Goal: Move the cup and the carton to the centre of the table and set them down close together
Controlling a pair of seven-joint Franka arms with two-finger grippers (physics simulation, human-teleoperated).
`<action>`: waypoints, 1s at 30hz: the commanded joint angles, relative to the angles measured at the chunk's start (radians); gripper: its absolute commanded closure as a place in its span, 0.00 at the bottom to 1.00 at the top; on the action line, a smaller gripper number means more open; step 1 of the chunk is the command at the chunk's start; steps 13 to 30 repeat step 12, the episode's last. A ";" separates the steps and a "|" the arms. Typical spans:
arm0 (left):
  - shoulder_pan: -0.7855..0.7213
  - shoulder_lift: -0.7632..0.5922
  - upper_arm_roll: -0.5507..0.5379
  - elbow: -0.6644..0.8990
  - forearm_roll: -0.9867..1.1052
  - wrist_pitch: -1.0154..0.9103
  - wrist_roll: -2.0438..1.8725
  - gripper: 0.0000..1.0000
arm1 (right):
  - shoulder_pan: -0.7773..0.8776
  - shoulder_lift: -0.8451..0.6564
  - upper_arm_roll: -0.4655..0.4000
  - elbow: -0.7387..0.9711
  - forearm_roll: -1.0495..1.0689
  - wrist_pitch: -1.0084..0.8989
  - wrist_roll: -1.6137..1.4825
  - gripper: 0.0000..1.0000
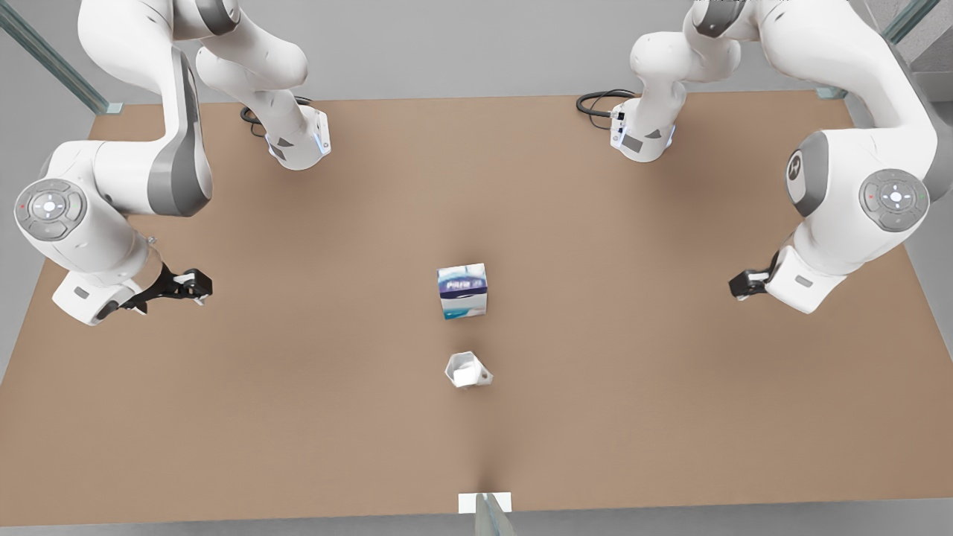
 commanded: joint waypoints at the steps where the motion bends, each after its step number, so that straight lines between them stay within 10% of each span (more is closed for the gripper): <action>1: 0.001 0.001 -0.002 0.001 0.025 0.000 0.002 0.00 | 0.000 0.000 -0.001 0.000 0.000 0.000 0.000 0.00; 8: 0.039 0.019 -0.129 0.012 0.086 -0.008 0.014 0.00 | 0.002 -0.002 -0.001 -0.001 0.000 0.014 0.000 0.00; 30: 0.024 0.009 -0.066 0.026 -0.053 -0.040 0.089 0.00 | 0.002 -0.002 -0.001 -0.001 0.000 0.014 0.000 0.00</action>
